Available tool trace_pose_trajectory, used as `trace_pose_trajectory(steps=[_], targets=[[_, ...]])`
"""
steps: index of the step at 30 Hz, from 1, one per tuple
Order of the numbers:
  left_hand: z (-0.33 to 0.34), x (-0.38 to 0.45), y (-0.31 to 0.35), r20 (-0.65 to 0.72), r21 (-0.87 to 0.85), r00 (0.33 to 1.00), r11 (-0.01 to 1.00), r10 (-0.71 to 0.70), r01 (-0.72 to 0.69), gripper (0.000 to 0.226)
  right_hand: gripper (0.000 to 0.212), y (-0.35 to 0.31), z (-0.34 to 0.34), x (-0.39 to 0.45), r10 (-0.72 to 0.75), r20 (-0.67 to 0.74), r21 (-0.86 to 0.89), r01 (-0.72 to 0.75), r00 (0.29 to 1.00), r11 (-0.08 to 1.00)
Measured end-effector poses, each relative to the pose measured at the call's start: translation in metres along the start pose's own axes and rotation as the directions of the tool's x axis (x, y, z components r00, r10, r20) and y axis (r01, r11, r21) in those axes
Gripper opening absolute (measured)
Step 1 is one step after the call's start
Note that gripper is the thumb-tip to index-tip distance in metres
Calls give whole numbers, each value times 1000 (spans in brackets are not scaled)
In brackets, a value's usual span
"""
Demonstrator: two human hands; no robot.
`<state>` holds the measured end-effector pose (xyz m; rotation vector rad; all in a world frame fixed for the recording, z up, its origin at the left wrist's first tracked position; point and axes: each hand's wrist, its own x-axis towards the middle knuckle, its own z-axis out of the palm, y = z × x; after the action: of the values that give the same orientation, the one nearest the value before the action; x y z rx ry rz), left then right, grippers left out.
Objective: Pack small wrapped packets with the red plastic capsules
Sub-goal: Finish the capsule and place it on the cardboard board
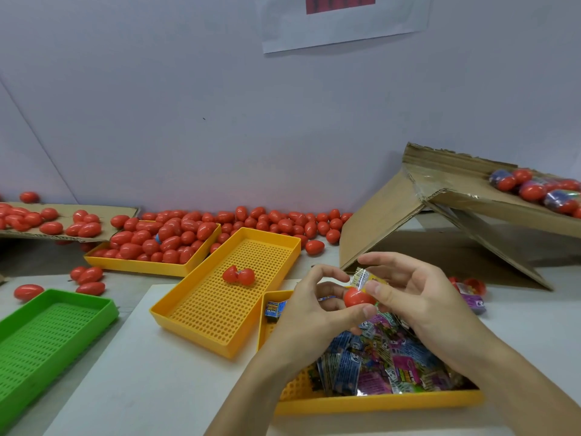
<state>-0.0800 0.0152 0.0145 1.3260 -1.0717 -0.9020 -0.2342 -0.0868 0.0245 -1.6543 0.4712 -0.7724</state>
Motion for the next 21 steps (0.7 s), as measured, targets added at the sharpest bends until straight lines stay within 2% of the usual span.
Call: trace_pose_trajectory(steps=[5, 12, 18, 21], targets=[[0, 0, -1, -1, 1, 1000, 1000, 13, -13, 53, 37, 0, -2, 0, -10, 19, -33, 11, 1000, 999], [0, 0, -2, -21, 102, 998, 994, 52, -50, 45, 36, -3, -2, -1, -35, 9, -167, 36, 999, 985], [2, 0, -1, -42, 197, 995, 977, 92, -82, 45, 38, -3, -2, -1, -34, 8, -213, 35, 999, 977], [2, 0, -1, -41, 189, 993, 977, 107, -98, 40, 39, -4, -3, 0, -48, 10, -234, 49, 999, 971]])
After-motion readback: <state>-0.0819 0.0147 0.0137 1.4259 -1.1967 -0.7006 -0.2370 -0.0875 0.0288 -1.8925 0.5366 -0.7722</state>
